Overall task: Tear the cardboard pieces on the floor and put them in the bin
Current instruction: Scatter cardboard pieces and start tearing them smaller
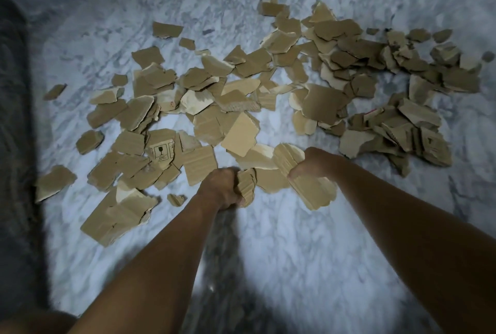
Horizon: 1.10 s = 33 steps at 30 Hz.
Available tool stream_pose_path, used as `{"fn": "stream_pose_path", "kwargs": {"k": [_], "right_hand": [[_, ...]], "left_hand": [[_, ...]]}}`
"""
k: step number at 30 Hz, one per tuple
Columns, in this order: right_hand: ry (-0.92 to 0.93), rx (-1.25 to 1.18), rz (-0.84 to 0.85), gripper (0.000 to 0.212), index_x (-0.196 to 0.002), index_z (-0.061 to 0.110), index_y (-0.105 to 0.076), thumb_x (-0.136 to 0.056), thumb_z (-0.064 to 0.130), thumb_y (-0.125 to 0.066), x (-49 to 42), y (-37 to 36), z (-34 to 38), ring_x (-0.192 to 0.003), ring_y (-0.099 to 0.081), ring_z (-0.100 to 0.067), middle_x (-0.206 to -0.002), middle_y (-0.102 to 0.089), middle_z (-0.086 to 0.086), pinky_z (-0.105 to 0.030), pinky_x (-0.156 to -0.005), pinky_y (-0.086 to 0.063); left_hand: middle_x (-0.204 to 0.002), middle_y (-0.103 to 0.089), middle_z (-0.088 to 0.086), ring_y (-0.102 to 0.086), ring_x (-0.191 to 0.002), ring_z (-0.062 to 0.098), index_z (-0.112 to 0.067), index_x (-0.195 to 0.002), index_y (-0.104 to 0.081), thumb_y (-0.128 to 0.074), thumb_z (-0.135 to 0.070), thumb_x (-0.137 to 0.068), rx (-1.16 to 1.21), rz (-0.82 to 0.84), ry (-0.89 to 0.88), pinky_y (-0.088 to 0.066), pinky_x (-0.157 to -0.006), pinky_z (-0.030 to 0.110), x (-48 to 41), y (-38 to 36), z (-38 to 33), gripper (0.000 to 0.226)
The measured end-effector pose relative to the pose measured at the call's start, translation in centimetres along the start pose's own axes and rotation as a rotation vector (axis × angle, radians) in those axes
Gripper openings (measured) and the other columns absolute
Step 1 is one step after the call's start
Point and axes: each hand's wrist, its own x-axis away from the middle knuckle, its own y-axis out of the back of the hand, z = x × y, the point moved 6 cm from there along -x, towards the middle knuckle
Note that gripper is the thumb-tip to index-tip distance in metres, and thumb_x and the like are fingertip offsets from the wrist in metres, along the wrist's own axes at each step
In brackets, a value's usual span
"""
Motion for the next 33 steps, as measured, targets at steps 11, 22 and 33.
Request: {"fn": "stream_pose_path", "kwargs": {"k": [11,22,33], "right_hand": [[0.304,0.288,-0.158,0.071,-0.137,0.017,-0.054,-0.077,0.047,-0.076,1.1,-1.8,8.6,-0.128,-0.045,-0.033,-0.137,-0.045,-0.01,-0.038,-0.1,-0.046],[0.464,0.446,-0.359,0.071,-0.127,0.023,-0.035,-0.073,0.033,-0.081,2.5,-2.0,7.4,-0.115,-0.061,-0.029,-0.102,-0.069,0.002,-0.067,-0.115,-0.002],[0.221,0.3,0.068,0.066,-0.124,0.012,-0.06,-0.07,0.04,-0.087,4.5,3.4,1.5,-0.113,-0.06,-0.025,-0.126,-0.059,-0.006,-0.033,-0.091,-0.05]], "left_hand": [[-0.138,-0.029,0.005,-0.03,-0.126,0.029,-0.031,-0.136,-0.048,-0.077,-0.043,-0.073,-0.221,-0.044,-0.136,-0.039,-0.101,0.048,3.4,-1.5,1.0,0.07],[-0.13,-0.041,0.007,-0.045,-0.118,0.031,-0.021,-0.134,-0.035,-0.085,-0.028,-0.065,0.015,-0.118,0.091,-0.044,-0.094,0.046,3.0,-2.3,1.7,0.085],[-0.106,-0.067,0.005,-0.062,-0.102,0.027,-0.02,-0.107,-0.064,-0.091,-0.03,-0.057,0.086,0.033,0.111,-0.05,-0.081,0.032,3.0,-1.5,0.2,0.058]]}}
